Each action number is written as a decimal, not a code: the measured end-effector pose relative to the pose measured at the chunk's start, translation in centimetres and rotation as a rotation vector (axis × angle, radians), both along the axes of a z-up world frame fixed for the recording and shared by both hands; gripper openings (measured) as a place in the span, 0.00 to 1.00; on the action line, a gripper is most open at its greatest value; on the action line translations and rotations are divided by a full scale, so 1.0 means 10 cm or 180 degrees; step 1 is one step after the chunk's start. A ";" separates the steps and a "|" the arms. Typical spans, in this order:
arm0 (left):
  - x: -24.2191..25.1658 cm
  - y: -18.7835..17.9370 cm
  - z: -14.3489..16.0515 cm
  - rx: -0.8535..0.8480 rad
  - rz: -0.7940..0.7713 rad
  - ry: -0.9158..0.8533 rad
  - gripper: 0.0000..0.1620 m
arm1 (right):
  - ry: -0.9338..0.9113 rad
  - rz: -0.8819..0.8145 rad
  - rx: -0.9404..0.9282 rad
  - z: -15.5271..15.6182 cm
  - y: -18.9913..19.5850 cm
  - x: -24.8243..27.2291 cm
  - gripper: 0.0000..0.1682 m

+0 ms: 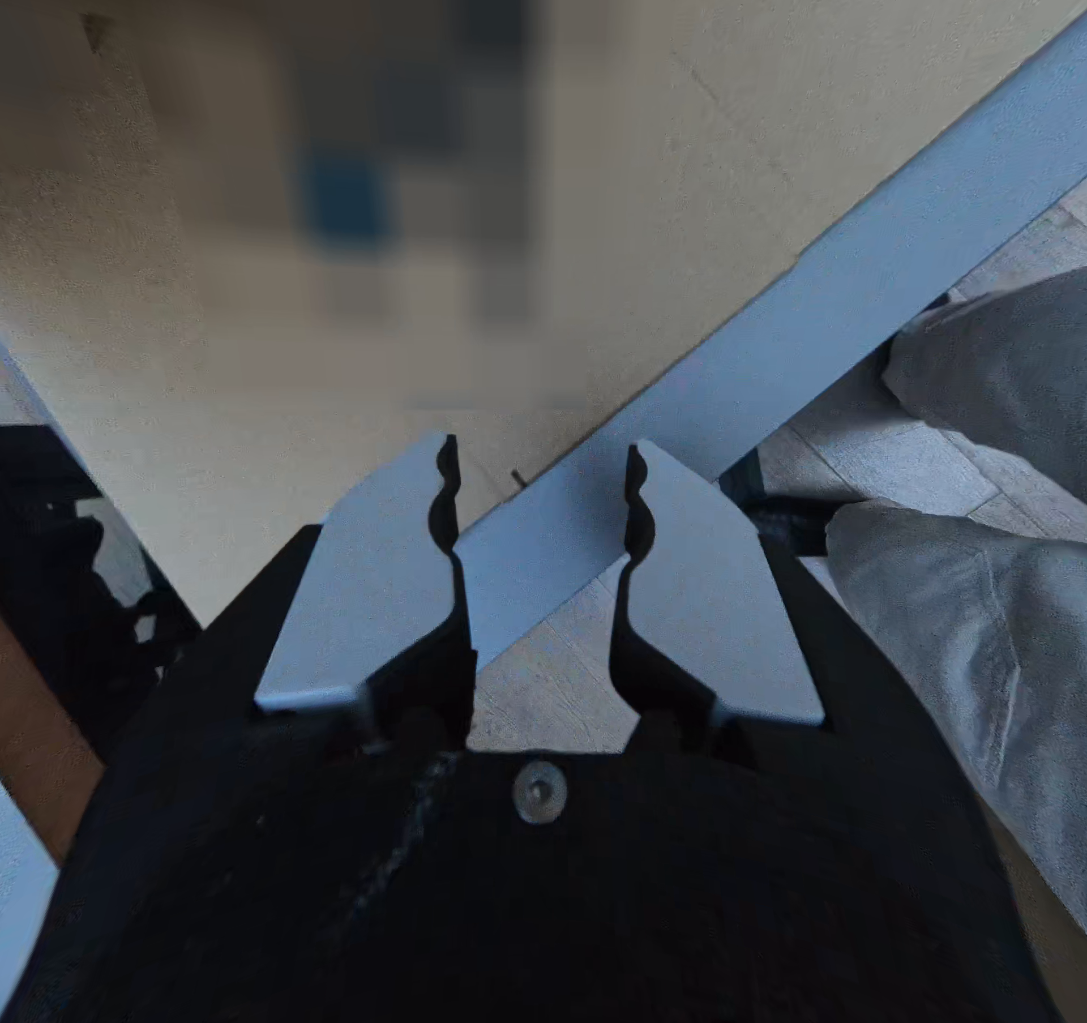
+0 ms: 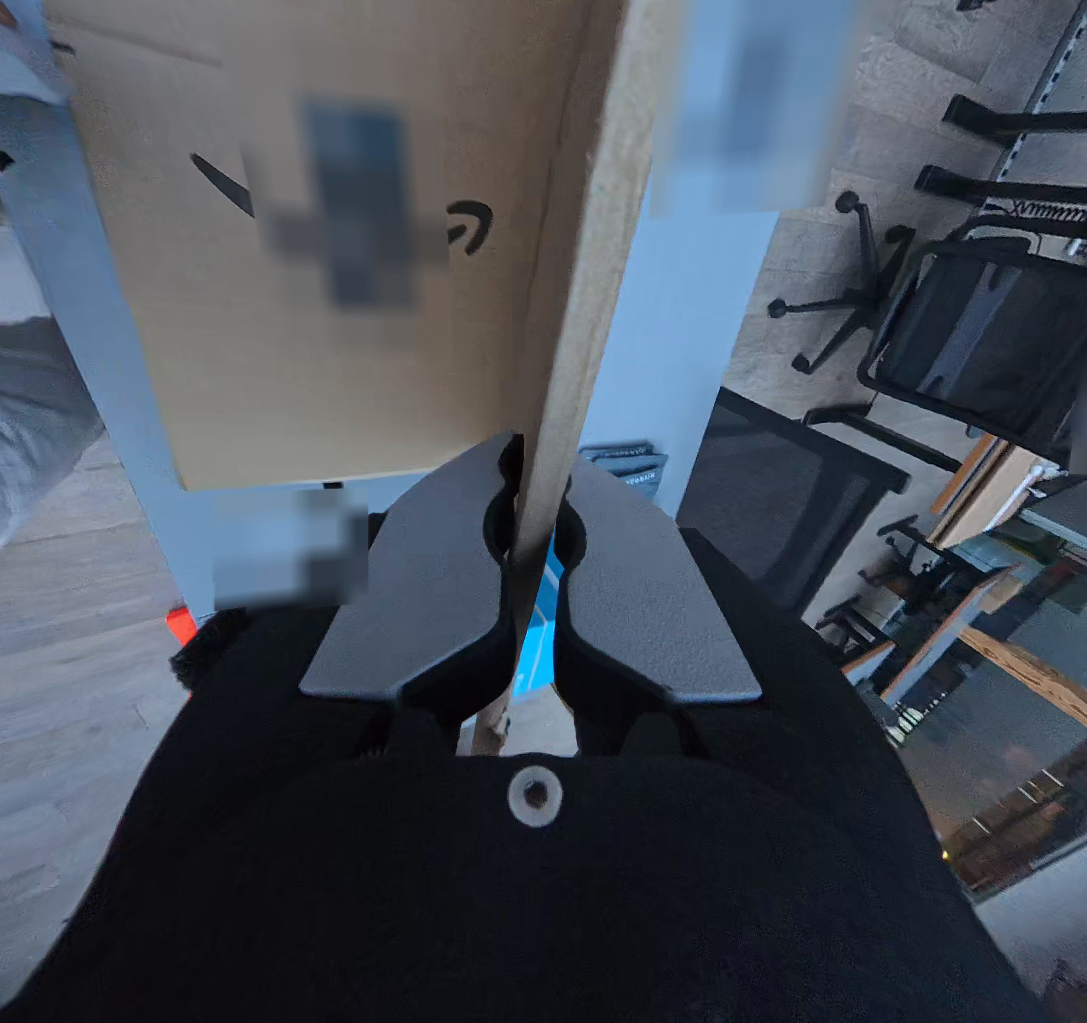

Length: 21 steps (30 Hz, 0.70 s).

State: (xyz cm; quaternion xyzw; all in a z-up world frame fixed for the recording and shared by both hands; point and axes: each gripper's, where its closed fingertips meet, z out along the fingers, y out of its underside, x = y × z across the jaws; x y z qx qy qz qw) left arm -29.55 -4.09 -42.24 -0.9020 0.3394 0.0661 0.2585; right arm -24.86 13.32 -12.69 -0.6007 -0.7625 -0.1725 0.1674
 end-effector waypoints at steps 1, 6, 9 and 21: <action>-0.21 -0.17 0.11 0.0055 0.0178 -0.0103 0.33 | 0.0084 0.0029 0.0003 -0.09 -0.16 0.00 0.05; -1.32 -0.89 0.86 0.0581 0.1013 -0.0462 0.33 | 0.0145 0.0200 0.0329 -0.69 -0.93 0.14 0.09; -1.84 -1.04 1.51 0.0975 0.1184 -0.0458 0.30 | 0.0117 0.0362 0.0646 -1.18 -1.29 0.24 0.11; -0.85 0.89 1.58 0.0191 -0.1477 0.0661 0.20 | 0.0337 0.0648 0.0820 -3.15 -1.88 0.90 0.28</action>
